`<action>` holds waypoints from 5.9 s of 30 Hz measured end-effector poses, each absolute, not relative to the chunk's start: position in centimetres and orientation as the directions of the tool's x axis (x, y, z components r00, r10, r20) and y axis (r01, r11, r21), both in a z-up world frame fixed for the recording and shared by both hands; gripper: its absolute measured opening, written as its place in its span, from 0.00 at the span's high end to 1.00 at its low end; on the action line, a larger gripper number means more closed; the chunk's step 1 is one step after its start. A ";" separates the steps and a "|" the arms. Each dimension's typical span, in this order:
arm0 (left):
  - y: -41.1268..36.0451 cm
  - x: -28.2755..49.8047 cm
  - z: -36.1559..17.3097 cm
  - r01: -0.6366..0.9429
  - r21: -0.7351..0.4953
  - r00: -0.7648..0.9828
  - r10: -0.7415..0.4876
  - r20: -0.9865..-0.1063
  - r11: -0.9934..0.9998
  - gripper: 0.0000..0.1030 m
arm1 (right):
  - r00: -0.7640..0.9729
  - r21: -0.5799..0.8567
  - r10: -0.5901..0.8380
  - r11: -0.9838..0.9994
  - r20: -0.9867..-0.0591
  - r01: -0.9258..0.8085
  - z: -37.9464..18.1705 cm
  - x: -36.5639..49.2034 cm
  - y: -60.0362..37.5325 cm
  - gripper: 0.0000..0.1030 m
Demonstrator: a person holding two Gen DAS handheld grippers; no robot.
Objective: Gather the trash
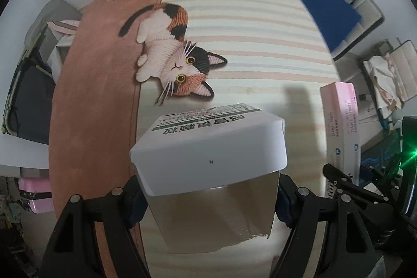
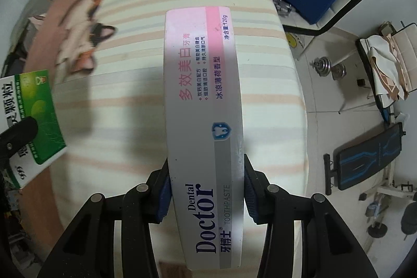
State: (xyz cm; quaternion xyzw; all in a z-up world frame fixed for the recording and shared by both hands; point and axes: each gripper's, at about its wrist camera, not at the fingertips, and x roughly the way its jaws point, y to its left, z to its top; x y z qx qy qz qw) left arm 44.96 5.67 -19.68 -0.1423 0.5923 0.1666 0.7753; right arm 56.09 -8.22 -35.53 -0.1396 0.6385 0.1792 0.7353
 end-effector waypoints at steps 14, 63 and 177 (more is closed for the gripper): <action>1.0 24.0 -14.3 -0.274 -0.118 0.400 0.002 -0.917 0.955 0.26 | 0.254 0.140 0.241 0.922 -0.937 -0.361 -26.0 31.8 -14.7 0.53; 1.5 -2.1 -63.4 -0.567 -0.011 -0.089 -0.074 -0.993 0.824 0.03 | -0.159 0.102 0.055 0.946 -0.986 -0.307 -79.2 5.5 -20.4 0.02; -6.8 -14.5 -5.2 -0.361 -0.427 0.467 -0.236 -0.852 0.829 0.00 | 0.012 0.383 0.439 0.796 -0.898 -0.469 -7.1 -9.0 -27.0 0.00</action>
